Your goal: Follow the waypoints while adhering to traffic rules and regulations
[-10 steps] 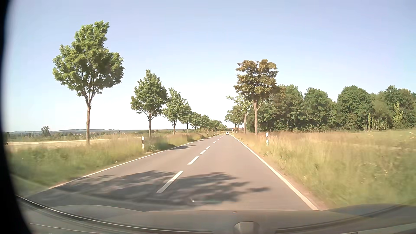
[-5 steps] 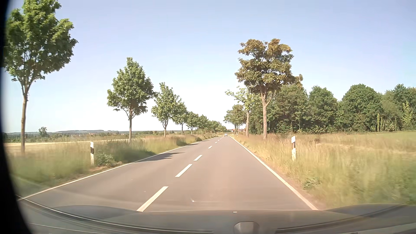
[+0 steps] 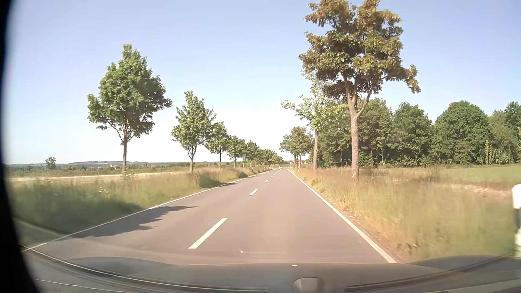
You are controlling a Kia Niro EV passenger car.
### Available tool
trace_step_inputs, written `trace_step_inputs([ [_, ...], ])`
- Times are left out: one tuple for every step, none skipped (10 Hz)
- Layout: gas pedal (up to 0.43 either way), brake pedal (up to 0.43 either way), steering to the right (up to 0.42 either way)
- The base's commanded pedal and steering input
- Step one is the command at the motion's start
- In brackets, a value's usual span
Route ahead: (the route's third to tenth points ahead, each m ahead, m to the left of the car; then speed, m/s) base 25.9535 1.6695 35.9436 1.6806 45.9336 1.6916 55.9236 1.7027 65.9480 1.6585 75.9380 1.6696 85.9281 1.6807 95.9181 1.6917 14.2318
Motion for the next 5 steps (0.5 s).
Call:
trace_step_inputs([
  [0.22, 0.006, 0.004],
  [0.22, 0.006, 0.004],
  [0.22, 0.006, 0.004],
  [0.22, 0.006, 0.004],
  [0.22, 0.006, 0.004],
])
